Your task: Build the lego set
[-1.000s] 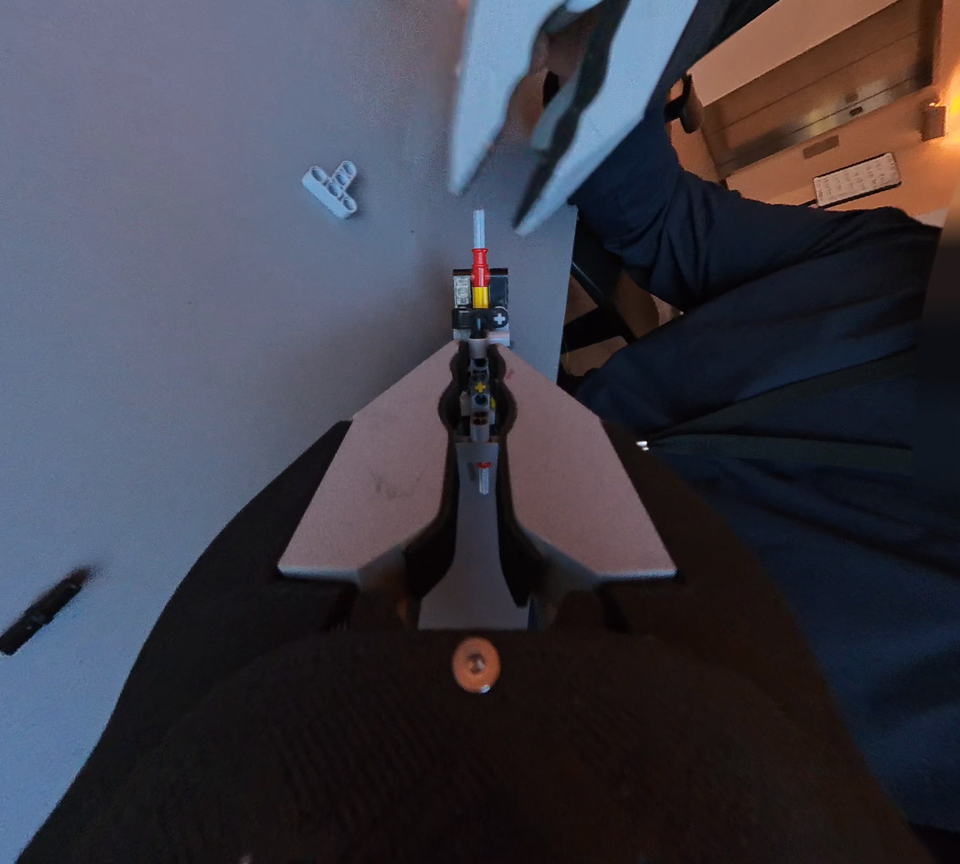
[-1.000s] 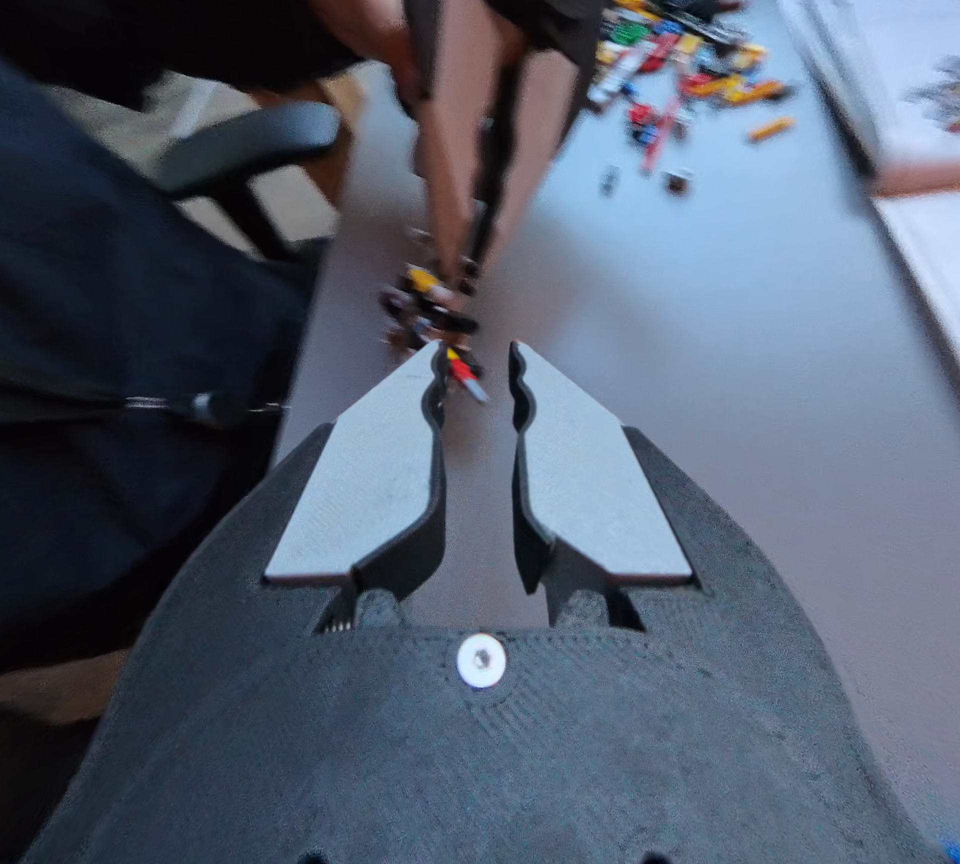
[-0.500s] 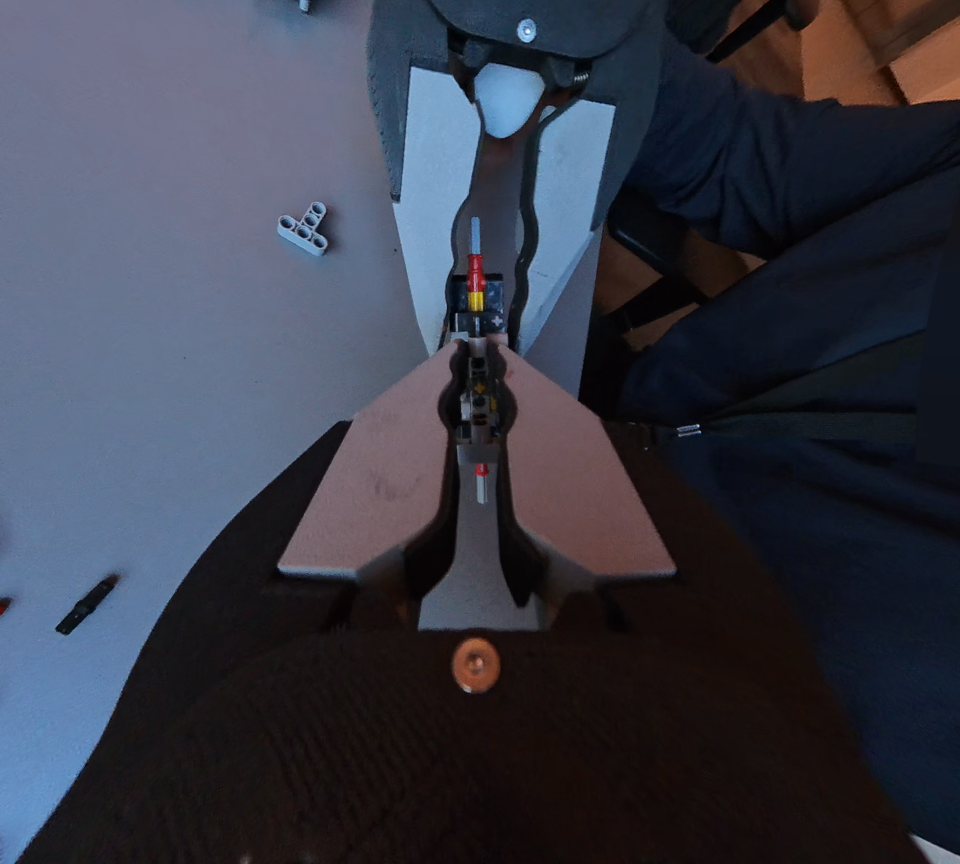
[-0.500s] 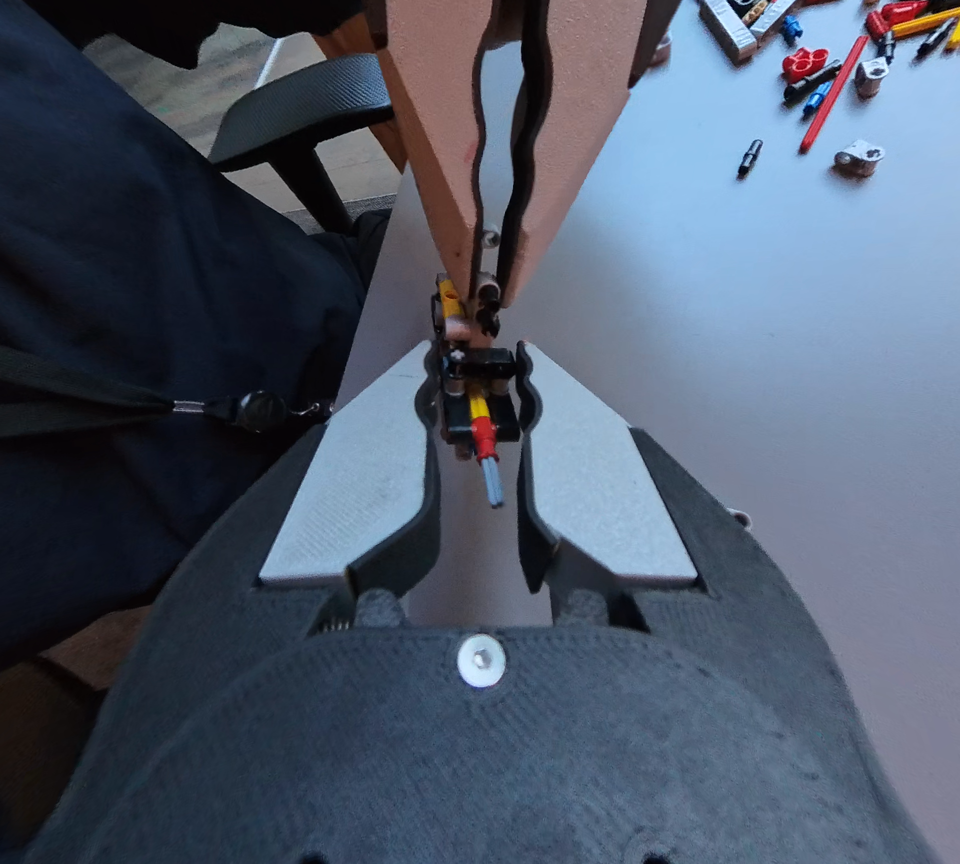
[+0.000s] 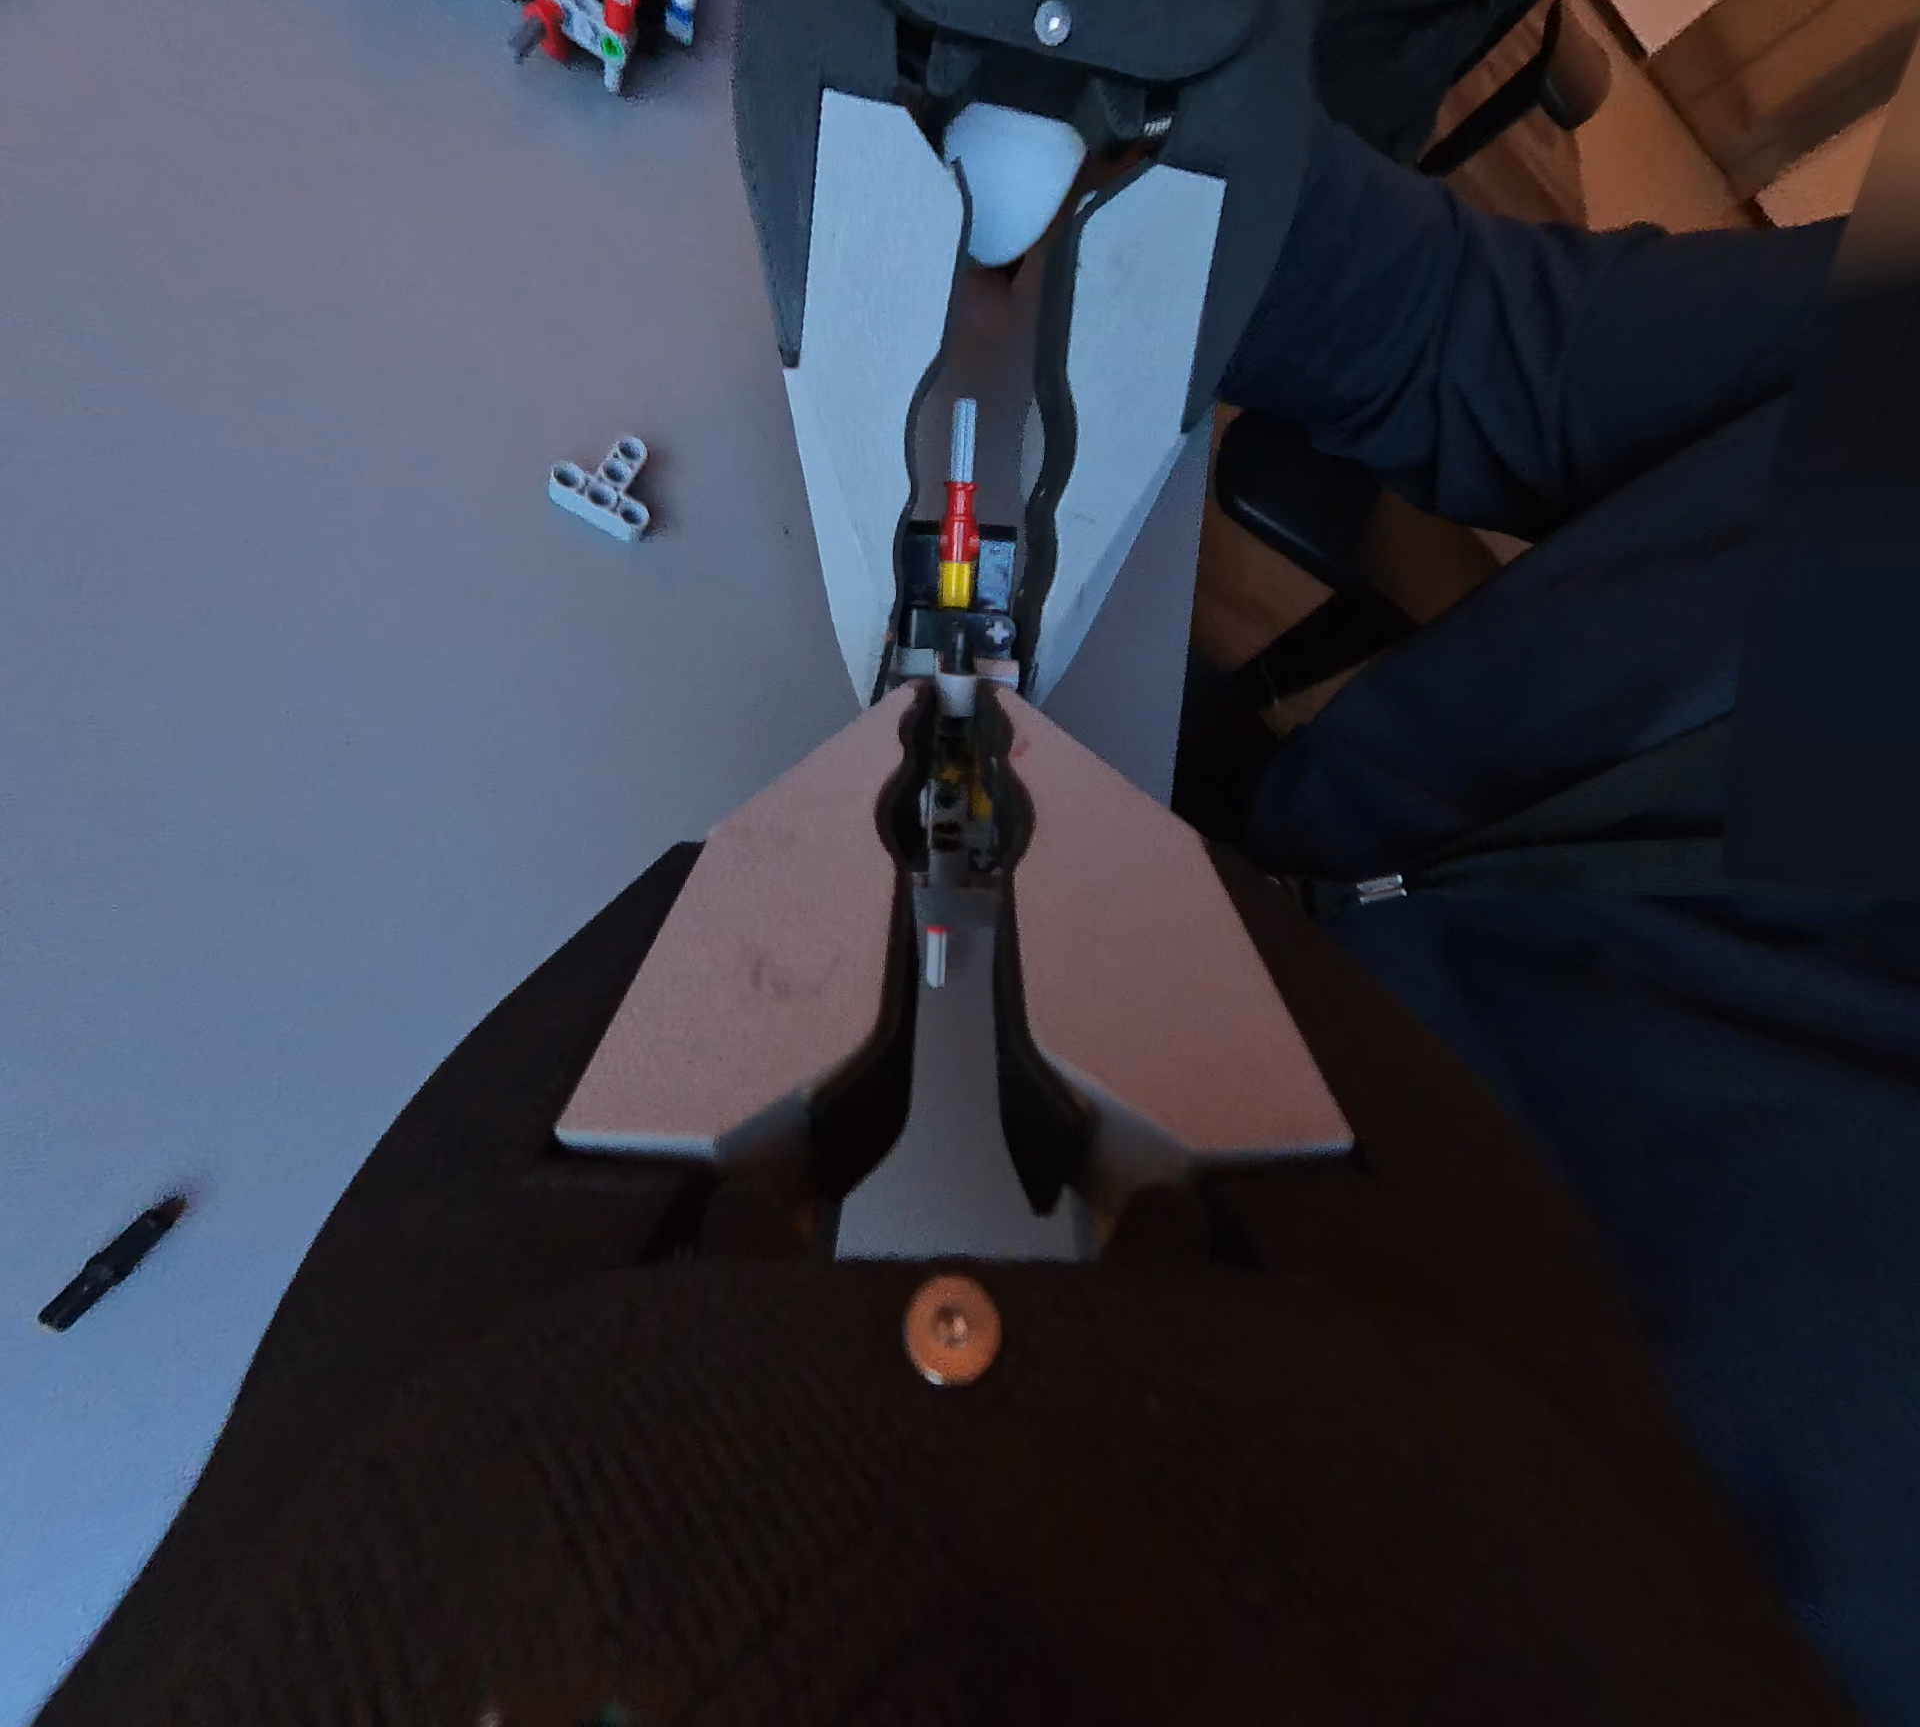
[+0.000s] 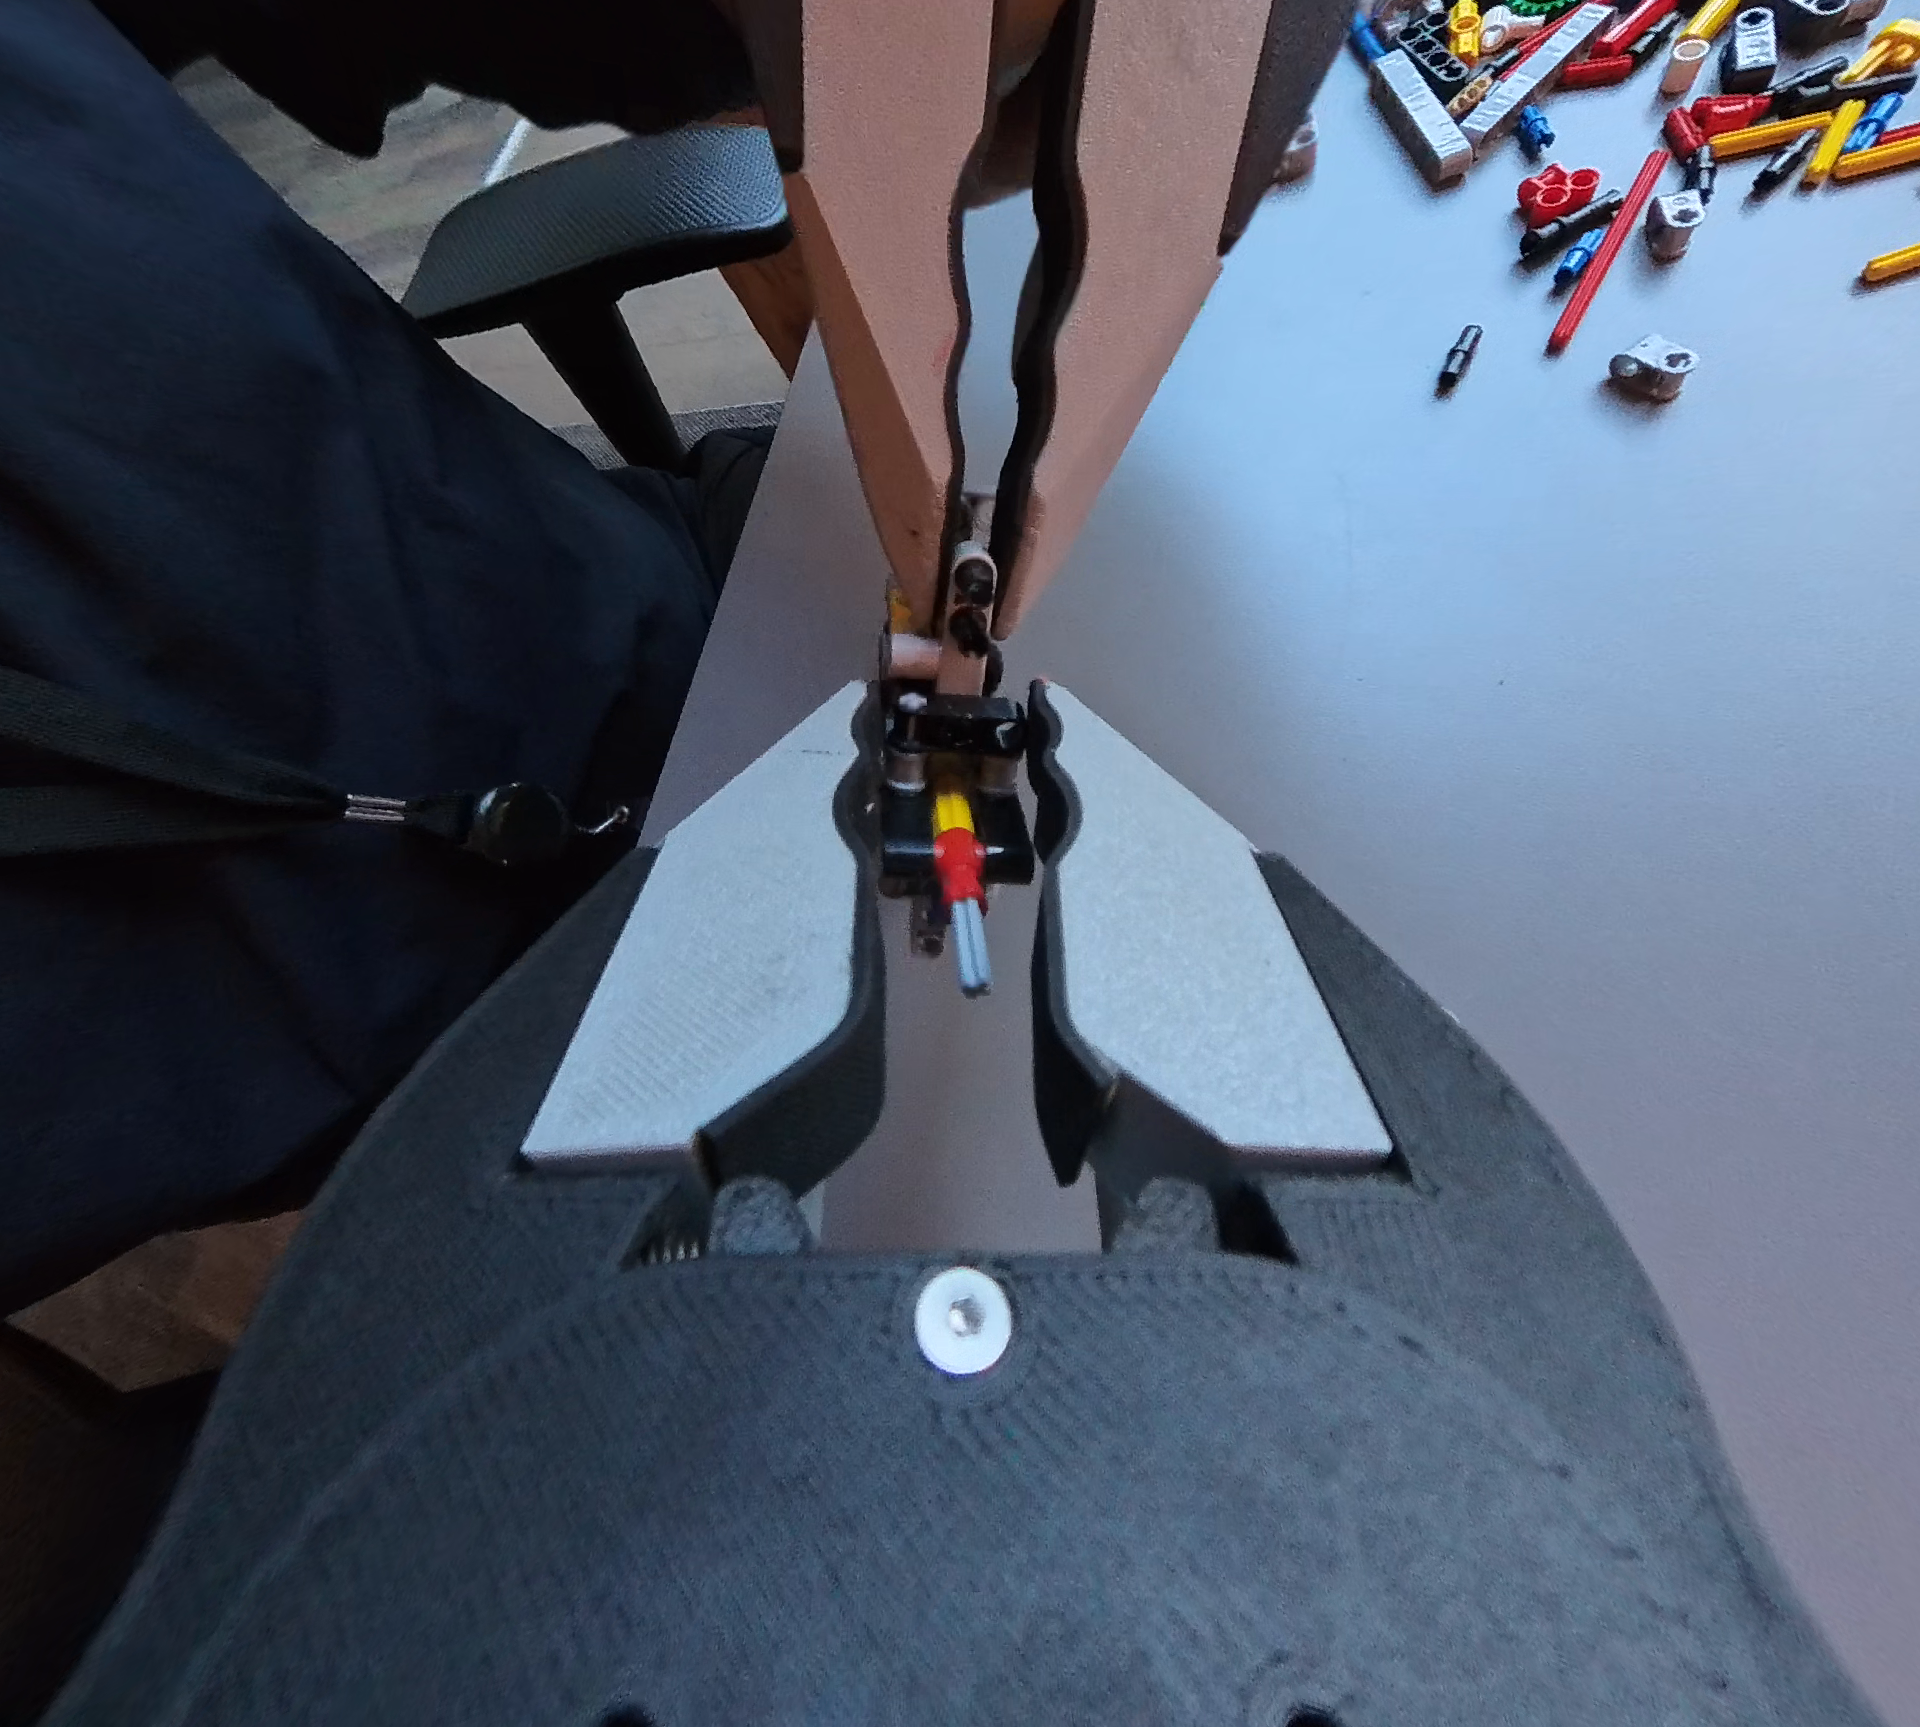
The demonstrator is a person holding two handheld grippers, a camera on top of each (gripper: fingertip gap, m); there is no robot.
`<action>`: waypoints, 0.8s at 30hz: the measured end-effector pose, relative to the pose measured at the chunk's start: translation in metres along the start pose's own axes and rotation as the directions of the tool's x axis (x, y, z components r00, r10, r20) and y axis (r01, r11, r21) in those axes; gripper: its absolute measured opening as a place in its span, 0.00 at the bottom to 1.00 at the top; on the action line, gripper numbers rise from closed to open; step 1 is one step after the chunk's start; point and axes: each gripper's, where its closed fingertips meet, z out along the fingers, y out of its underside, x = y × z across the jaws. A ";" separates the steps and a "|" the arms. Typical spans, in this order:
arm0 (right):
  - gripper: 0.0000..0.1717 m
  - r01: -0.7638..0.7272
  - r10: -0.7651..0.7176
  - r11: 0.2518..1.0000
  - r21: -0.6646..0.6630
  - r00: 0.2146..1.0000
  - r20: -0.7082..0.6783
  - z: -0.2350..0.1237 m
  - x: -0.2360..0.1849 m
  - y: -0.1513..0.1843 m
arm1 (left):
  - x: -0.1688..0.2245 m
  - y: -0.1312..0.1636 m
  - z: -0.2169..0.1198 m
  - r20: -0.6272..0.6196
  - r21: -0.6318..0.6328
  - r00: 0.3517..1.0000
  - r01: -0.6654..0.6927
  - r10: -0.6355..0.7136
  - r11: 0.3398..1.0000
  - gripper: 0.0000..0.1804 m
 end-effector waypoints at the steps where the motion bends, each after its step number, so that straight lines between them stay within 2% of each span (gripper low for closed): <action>1: 0.14 -0.005 0.005 1.000 0.005 1.000 0.004 0.000 0.000 0.000 | 0.000 -0.002 0.000 0.000 0.030 1.000 -0.001 0.001 1.000 0.03; 6: 0.14 -0.029 0.028 0.999 0.019 0.999 0.040 0.000 -0.001 0.000 | 0.001 -0.006 0.001 -0.016 0.132 1.000 0.002 0.000 0.991 0.03; 11: 0.14 -0.020 0.019 1.000 0.020 0.999 0.050 0.003 -0.003 -0.001 | 0.005 -0.004 -0.002 -0.116 0.142 0.990 0.092 -0.076 0.986 0.05; 17: 0.15 -0.031 0.031 1.000 0.004 0.999 0.044 -0.001 0.000 0.002 | -0.001 -0.002 0.000 -0.025 0.112 0.999 0.027 -0.024 0.993 0.03; 19: 0.17 -0.019 0.019 0.999 0.038 1.000 -0.010 -0.018 0.007 -0.002 | -0.001 -0.001 -0.001 -0.016 0.103 1.000 0.003 -0.001 0.995 0.03; 21: 0.16 -0.010 0.021 0.988 0.156 0.998 -0.067 -0.048 0.014 -0.015 | -0.003 -0.001 -0.007 0.003 0.108 1.000 -0.013 0.013 0.994 0.03; 23: 0.13 -0.032 0.058 0.964 0.264 0.994 -0.093 -0.076 0.019 -0.018 | -0.003 -0.002 -0.015 0.005 0.120 0.999 -0.038 0.037 0.992 0.03; 24: 0.11 -0.056 0.090 0.960 0.274 0.990 -0.112 -0.084 0.024 -0.012 | -0.002 -0.003 -0.019 0.003 0.126 0.999 -0.052 0.052 0.991 0.03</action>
